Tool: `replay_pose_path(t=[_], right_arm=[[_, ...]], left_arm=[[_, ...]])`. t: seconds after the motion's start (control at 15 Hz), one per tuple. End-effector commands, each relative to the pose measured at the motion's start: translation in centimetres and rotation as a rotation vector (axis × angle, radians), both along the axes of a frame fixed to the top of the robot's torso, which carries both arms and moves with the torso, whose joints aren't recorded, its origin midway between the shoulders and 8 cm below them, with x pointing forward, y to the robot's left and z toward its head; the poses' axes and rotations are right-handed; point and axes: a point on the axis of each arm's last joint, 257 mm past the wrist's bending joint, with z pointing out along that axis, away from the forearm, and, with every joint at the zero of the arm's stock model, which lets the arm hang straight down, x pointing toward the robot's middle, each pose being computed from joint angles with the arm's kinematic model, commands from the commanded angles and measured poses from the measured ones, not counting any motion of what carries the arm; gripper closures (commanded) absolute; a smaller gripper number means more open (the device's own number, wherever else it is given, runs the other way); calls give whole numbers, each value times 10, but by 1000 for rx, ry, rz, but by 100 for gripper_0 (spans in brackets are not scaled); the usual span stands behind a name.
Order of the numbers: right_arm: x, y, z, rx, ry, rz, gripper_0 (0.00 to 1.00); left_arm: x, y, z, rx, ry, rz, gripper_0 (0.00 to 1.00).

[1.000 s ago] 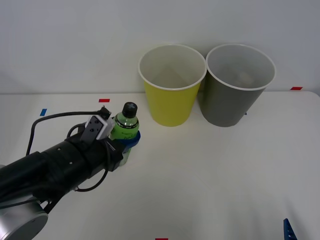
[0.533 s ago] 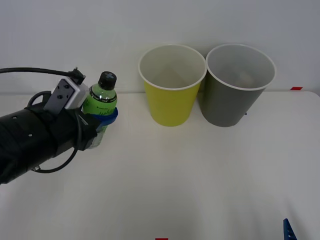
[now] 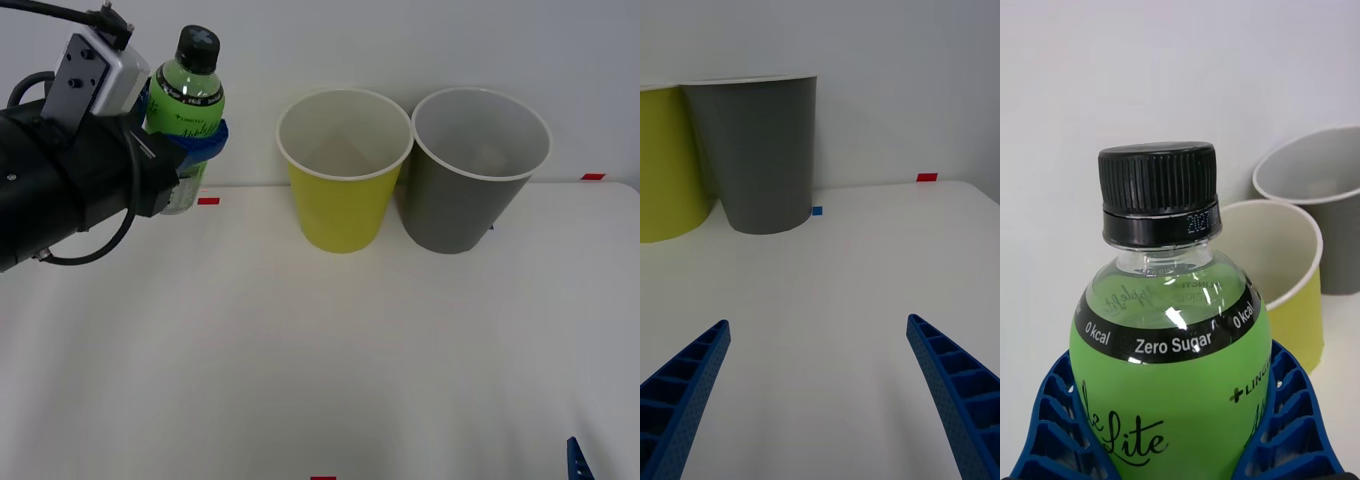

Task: Put cans in the gray bin and PET bottles in the light green bin.

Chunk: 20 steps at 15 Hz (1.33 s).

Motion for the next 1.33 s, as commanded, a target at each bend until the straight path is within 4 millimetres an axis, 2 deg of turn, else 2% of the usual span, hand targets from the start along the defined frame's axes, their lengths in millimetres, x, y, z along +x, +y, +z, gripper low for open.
replay_pose_path(t=[0.07,0.6,0.73,1.0,1.33], right_arm=[[0,0,0,0,0,0,20],[0,0,0,0,0,0,20],[0,0,0,0,0,0,20],[0,0,0,0,0,0,20],[0,0,0,0,0,0,20]], left_arm=[[13,-9,24,-47,-24,-15,100],[49,-54,60,-265,99,-10,100],[67,-66,69,-283,81,-8,100],[104,-94,66,-335,52,-49,100],[128,-114,59,-379,16,-78,100]])
